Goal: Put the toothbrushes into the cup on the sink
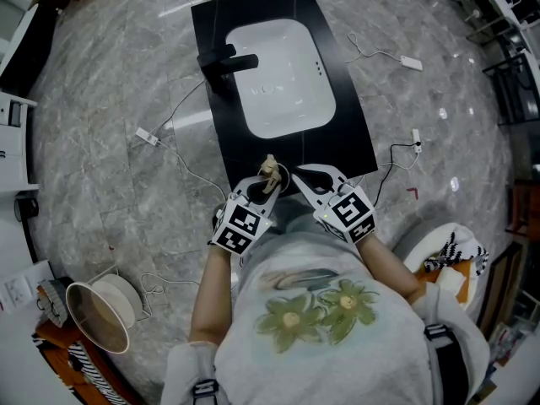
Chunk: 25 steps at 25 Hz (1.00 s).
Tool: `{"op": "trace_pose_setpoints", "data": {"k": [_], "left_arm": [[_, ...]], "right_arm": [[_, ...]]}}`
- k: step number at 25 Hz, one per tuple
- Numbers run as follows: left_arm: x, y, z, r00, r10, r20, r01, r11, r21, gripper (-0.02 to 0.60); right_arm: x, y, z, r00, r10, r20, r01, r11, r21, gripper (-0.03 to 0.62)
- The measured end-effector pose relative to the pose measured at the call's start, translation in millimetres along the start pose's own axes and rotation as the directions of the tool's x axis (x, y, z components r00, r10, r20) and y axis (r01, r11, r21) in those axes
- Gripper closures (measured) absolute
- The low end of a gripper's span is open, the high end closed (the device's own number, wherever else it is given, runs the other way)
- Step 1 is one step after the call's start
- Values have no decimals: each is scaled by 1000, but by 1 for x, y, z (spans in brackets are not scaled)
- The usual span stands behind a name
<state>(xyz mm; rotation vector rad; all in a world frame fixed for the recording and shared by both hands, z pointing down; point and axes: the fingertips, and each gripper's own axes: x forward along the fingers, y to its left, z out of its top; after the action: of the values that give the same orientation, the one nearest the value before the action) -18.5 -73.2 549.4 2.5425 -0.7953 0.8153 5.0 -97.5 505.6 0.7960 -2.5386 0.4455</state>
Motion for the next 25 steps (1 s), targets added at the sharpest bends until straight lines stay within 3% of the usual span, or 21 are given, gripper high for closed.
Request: {"op": "trace_pose_setpoints", "data": {"k": [18, 19, 21, 25], "left_arm": [[2, -1, -3, 1000, -6, 28, 7, 999, -46, 538], [1, -2, -2, 999, -13, 34, 15, 998, -57, 531], [0, -4, 0, 999, -22, 47, 25, 997, -77, 457], [-8, -8, 13, 996, -35, 78, 42, 994, -99, 412]], "right_arm": [[0, 1, -3, 1000, 11, -4, -11, 1000, -7, 546], [0, 1, -3, 1000, 12, -4, -12, 1000, -7, 546], [0, 2, -3, 1000, 12, -3, -12, 1000, -7, 546], [-1, 4, -4, 1000, 16, 1, -16, 1000, -9, 546]]}}
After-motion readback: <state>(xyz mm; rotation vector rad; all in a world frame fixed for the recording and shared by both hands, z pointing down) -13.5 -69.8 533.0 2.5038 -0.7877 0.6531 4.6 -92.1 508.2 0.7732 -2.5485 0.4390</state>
